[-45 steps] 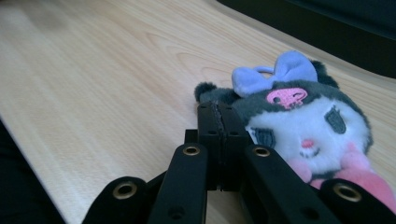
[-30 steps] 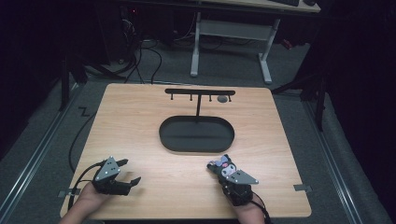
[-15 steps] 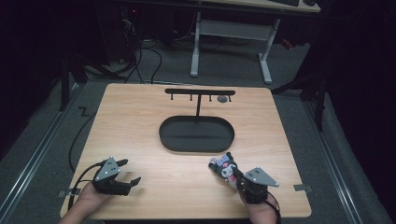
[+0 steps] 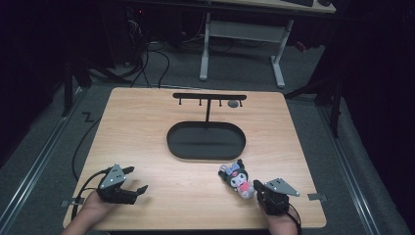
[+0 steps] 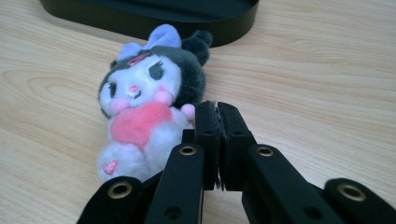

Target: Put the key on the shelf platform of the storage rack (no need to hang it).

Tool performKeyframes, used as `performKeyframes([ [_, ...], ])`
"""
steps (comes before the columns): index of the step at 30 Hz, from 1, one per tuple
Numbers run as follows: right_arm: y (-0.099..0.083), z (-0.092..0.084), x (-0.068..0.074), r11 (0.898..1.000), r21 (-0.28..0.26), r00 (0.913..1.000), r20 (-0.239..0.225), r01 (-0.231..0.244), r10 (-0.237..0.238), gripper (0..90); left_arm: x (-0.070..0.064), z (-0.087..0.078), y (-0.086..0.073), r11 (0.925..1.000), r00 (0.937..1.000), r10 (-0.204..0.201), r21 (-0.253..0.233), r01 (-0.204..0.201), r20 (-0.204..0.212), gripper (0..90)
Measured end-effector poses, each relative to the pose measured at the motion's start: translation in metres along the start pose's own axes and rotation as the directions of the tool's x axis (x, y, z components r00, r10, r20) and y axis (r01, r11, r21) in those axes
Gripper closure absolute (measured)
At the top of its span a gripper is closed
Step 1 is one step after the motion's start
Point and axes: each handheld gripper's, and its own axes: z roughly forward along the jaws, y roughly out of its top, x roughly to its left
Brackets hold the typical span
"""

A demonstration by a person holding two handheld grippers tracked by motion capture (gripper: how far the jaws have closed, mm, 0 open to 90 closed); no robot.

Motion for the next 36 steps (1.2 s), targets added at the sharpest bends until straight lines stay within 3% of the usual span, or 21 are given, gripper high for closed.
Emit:
performKeyframes([
  [4,0.000,-0.001,0.001,1.000,0.004,0.9999,0.008,0.007,-0.007,83.3,0.000,0.000,0.000,1.0000,1.0000,-0.001,0.001,0.001,0.000,15.4],
  [13,-0.002,0.009,-0.011,0.999,0.031,0.9983,0.051,-0.031,0.029,68.7,-0.001,-0.001,-0.001,1.0000,1.0000,0.005,-0.002,-0.005,0.000,15.5],
  [18,-0.002,0.014,-0.014,0.998,0.058,0.9972,0.067,-0.038,0.034,66.1,-0.001,-0.002,-0.001,1.0000,1.0000,0.002,-0.005,-0.002,0.001,15.5],
  [21,0.001,0.014,-0.015,0.992,0.124,0.9978,0.058,-0.039,0.033,64.1,-0.002,-0.002,-0.001,0.9999,0.9999,0.010,-0.006,-0.010,0.000,15.5],
  [28,0.005,0.009,-0.015,0.982,0.190,0.9972,0.074,-0.002,-0.012,62.2,-0.002,-0.002,-0.002,0.9999,0.9999,0.014,-0.005,-0.014,0.001,15.5],
  [29,0.009,0.007,-0.015,0.974,0.225,0.9970,0.074,0.007,-0.024,61.9,-0.002,-0.002,-0.001,0.9999,0.9999,0.013,-0.004,-0.013,-0.001,15.4],
  [30,0.009,0.007,-0.015,0.974,0.225,0.9970,0.074,0.007,-0.024,61.9,-0.002,-0.002,-0.001,0.9999,0.9999,0.013,-0.004,-0.013,-0.001,15.5],
  [33,0.018,0.006,-0.014,0.959,0.280,0.9957,0.071,0.038,-0.060,59.9,-0.003,-0.002,-0.001,0.9999,0.9999,0.013,-0.002,-0.013,-0.003,15.5],
  [36,0.022,0.007,-0.015,0.954,0.298,0.9959,0.064,0.042,-0.064,58.7,-0.003,-0.002,-0.001,0.9999,0.9999,0.016,-0.002,-0.016,-0.005,15.5],
])
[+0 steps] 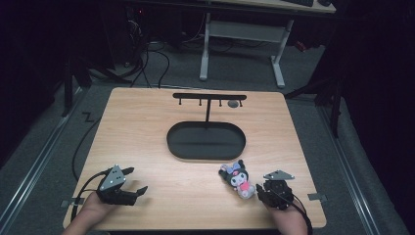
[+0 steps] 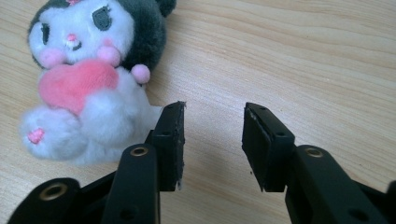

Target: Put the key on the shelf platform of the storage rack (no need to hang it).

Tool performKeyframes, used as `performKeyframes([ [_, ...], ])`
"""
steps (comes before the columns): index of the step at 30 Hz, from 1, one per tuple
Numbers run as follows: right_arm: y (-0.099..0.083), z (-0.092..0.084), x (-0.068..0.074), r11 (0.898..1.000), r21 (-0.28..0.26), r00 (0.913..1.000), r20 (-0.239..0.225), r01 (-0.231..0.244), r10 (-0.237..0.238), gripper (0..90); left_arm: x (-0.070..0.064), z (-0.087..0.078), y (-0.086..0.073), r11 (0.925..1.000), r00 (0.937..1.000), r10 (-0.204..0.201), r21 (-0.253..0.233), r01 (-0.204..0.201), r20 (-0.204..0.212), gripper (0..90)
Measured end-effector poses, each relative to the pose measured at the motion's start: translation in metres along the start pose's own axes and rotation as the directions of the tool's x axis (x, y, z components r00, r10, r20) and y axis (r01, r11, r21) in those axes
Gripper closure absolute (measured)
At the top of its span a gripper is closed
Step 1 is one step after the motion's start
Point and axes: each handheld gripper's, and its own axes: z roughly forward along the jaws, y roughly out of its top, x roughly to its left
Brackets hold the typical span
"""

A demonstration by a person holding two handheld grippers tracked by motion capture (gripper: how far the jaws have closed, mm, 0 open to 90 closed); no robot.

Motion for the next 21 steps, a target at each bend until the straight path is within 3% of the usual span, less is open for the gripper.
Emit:
performKeyframes([
  [12,0.018,0.002,-0.001,0.993,0.114,0.9994,-0.016,0.033,-0.032,57.5,0.000,0.000,0.000,1.0000,1.0000,0.001,0.001,-0.001,-0.001,15.5],
  [17,0.024,0.004,-0.003,0.986,0.165,0.9991,-0.034,0.031,-0.026,56.1,0.000,0.000,0.000,1.0000,1.0000,0.002,0.002,-0.002,0.001,15.5],
  [18,0.027,0.003,-0.006,0.981,0.192,0.9982,-0.061,0.015,-0.004,55.6,0.000,0.000,0.000,1.0000,1.0000,0.001,0.000,-0.001,0.001,15.5],
  [21,0.031,0.002,-0.010,0.975,0.221,0.9985,-0.054,0.019,-0.007,54.5,0.000,0.000,0.000,1.0000,1.0000,0.000,0.001,0.000,0.001,15.5],
])
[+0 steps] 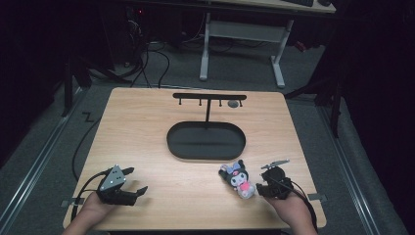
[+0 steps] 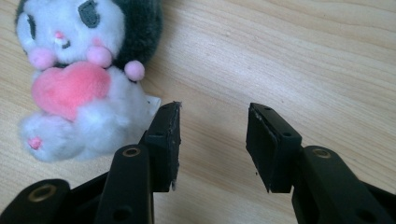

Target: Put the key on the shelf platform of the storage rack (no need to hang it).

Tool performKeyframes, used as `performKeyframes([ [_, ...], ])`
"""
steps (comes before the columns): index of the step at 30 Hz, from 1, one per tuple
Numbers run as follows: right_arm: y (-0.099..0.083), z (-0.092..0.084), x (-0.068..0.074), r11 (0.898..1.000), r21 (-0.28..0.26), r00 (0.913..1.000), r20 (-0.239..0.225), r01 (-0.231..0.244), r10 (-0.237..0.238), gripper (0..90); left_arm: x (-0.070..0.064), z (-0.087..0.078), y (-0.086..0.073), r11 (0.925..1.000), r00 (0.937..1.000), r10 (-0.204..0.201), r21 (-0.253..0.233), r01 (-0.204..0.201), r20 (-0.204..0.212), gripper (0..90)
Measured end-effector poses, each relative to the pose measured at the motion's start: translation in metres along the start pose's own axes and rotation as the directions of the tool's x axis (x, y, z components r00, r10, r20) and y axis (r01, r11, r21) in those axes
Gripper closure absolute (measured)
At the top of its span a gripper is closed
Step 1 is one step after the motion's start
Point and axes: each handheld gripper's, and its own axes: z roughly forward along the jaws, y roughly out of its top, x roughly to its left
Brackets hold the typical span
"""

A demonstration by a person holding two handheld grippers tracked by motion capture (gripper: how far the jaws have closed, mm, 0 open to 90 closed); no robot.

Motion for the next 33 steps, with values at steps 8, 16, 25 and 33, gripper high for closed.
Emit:
performKeyframes([
  [8,0.006,-0.007,-0.003,0.998,0.065,0.9999,-0.012,0.005,-0.004,49.2,0.000,0.000,0.000,1.0000,1.0000,0.000,0.001,0.000,0.000,15.4],
  [16,0.011,-0.021,0.002,0.998,0.067,0.9999,-0.013,0.011,-0.010,41.8,0.000,0.001,0.000,1.0000,1.0000,-0.001,0.001,0.001,0.000,15.5],
  [25,0.018,-0.030,0.016,0.998,0.046,0.9976,-0.047,0.052,-0.050,30.1,0.000,0.001,0.000,1.0000,1.0000,-0.001,0.002,0.001,0.000,15.4],
  [33,0.024,-0.026,0.034,0.995,0.046,0.9935,-0.082,0.083,-0.079,21.6,0.001,0.001,0.000,1.0000,1.0000,-0.002,0.002,0.002,0.002,15.5],
])
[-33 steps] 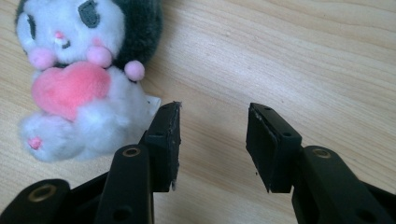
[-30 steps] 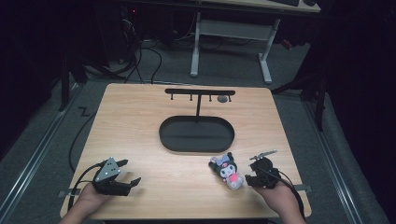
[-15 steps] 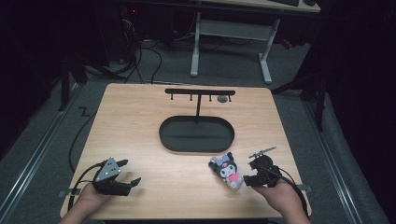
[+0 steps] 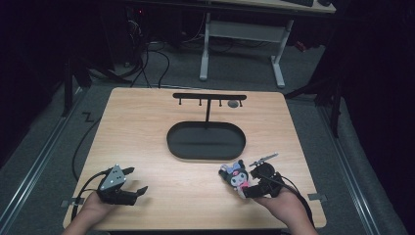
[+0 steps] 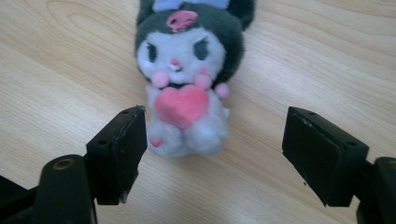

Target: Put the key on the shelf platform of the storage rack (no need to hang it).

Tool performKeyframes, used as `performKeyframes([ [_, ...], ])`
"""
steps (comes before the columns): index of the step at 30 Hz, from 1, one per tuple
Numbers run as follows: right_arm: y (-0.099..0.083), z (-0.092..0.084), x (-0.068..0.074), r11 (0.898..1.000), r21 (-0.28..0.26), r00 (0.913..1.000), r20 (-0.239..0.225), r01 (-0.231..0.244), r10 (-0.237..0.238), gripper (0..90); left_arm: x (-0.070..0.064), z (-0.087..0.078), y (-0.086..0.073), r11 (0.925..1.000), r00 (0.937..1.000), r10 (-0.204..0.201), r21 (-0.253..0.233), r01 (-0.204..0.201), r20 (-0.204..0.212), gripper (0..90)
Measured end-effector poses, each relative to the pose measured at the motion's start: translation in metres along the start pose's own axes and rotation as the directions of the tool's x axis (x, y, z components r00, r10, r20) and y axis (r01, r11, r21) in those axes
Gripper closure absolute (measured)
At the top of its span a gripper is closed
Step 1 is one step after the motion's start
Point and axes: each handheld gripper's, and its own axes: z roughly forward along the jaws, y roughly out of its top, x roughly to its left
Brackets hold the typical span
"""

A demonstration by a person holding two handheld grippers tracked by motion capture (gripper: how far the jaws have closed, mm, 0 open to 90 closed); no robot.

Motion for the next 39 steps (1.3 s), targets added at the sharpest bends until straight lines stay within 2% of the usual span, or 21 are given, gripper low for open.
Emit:
performKeyframes([
  [8,0.002,0.013,0.009,1.000,0.028,0.9999,-0.008,0.011,-0.011,18.5,0.000,0.000,0.000,1.0000,1.0000,0.000,-0.001,0.000,0.001,15.5],
  [14,0.001,0.026,0.014,0.998,0.057,0.9992,0.000,0.040,-0.040,19.1,0.000,0.000,0.000,1.0000,1.0000,0.001,0.000,-0.001,0.001,15.5],
  [15,0.000,0.029,0.016,0.997,0.070,0.9997,0.003,0.024,-0.025,20.1,0.000,0.000,0.000,1.0000,1.0000,0.000,0.000,0.000,0.001,15.5],
  [18,-0.002,0.036,0.016,0.997,0.073,0.9988,0.023,0.041,-0.042,24.5,0.000,0.000,0.000,1.0000,1.0000,0.000,-0.001,0.000,0.002,15.5],
  [25,-0.003,0.039,0.016,0.997,0.064,0.9991,0.025,0.031,-0.033,30.0,0.000,0.000,0.000,1.0000,1.0000,-0.002,-0.001,0.002,0.001,15.5],
  [28,-0.003,0.040,0.016,0.997,0.065,0.9991,0.022,0.034,-0.036,34.4,0.000,0.000,0.000,1.0000,1.0000,0.000,-0.001,0.000,0.001,15.4],
  [30,-0.003,0.041,0.016,0.997,0.068,0.9991,0.018,0.037,-0.039,41.9,0.000,0.000,0.000,1.0000,1.0000,-0.002,-0.001,0.002,0.002,15.5],
  [32,-0.003,0.042,0.017,0.997,0.066,0.9989,0.022,0.041,-0.042,44.7,0.000,0.000,0.000,1.0000,1.0000,-0.001,-0.001,0.001,0.003,15.4],
  [39,-0.003,0.042,0.015,0.998,0.056,0.9990,0.015,0.041,-0.042,46.9,0.000,0.000,0.000,1.0000,1.0000,-0.001,-0.001,0.001,0.002,15.4],
])
